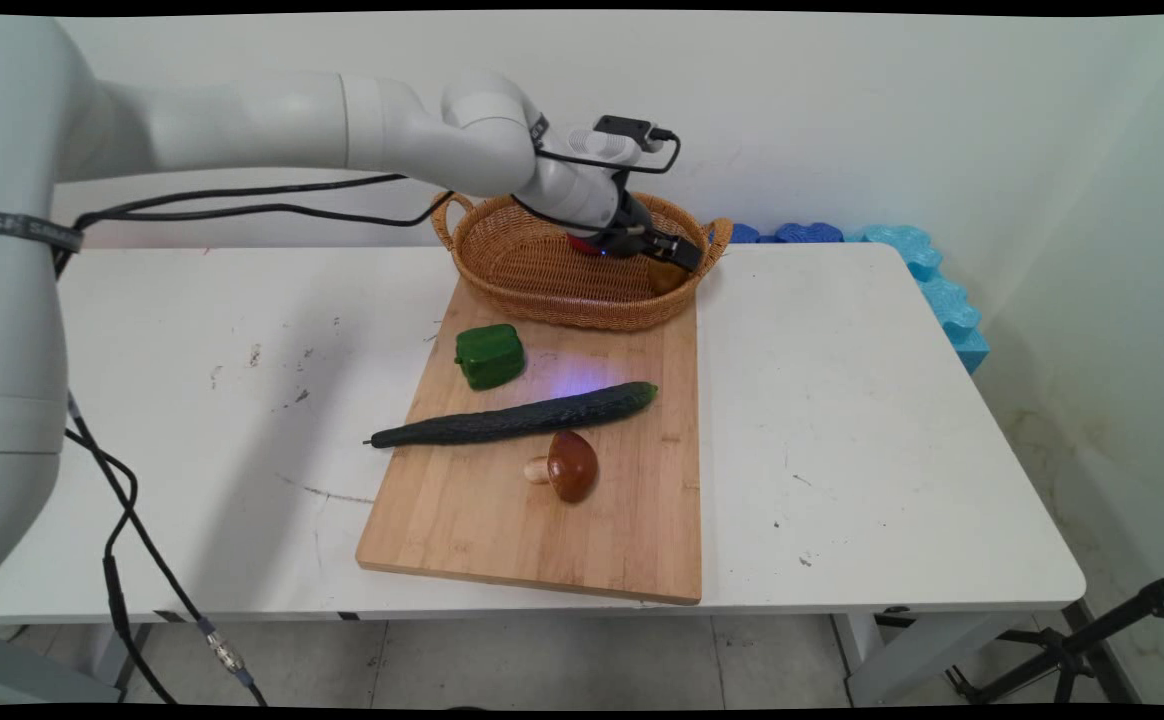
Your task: Pick up the potato from the vegetable basket, then place the picked object on the cutting board
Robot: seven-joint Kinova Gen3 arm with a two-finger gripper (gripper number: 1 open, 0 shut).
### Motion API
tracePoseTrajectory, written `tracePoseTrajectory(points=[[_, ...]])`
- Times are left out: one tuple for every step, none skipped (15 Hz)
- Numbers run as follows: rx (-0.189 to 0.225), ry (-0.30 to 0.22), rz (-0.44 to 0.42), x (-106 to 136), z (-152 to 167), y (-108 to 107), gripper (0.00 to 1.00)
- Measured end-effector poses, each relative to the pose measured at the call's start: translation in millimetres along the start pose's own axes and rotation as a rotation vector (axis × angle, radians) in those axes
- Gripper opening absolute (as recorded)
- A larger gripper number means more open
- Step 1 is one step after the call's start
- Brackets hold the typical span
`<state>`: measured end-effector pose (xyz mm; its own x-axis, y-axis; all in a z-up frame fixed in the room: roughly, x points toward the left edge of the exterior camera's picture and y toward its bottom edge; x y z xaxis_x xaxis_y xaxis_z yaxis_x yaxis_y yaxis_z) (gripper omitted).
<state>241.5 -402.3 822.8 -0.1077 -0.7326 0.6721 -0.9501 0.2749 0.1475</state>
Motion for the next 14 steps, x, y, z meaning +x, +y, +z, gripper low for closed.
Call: tracePoseTrajectory(points=[[-0.002, -0.002, -0.005, 0.4, 4.1, 0.7, 1.00], [-0.004, -0.004, -0.010, 0.8, 8.4, 1.3, 1.00], [-0.005, -0.006, -0.014, 1.1, 12.3, 2.1, 1.00], [-0.006, -0.008, -0.018, 1.3, 15.4, 2.7, 1.00], [-0.007, -0.010, -0.022, 1.6, 18.8, 3.4, 1.00], [-0.008, -0.012, -0.025, 1.9, 21.3, 3.8, 1.00], [-0.007, -0.013, -0.028, 1.8, 22.7, 3.6, 1.00], [-0.007, -0.016, -0.031, 1.9, 24.9, 3.9, 1.00], [-0.007, -0.017, -0.032, 2.3, 26.6, 4.8, 0.00], [-0.005, -0.019, -0.036, 2.7, 28.5, 4.5, 0.00], [-0.003, -0.019, -0.038, 2.8, 29.6, 3.9, 0.00], [-0.002, -0.020, -0.040, 3.3, 30.9, 3.6, 0.00], [0.000, -0.020, -0.042, 3.8, 31.9, 3.4, 0.00], [0.002, -0.020, -0.044, 4.2, 32.5, 2.9, 0.00]])
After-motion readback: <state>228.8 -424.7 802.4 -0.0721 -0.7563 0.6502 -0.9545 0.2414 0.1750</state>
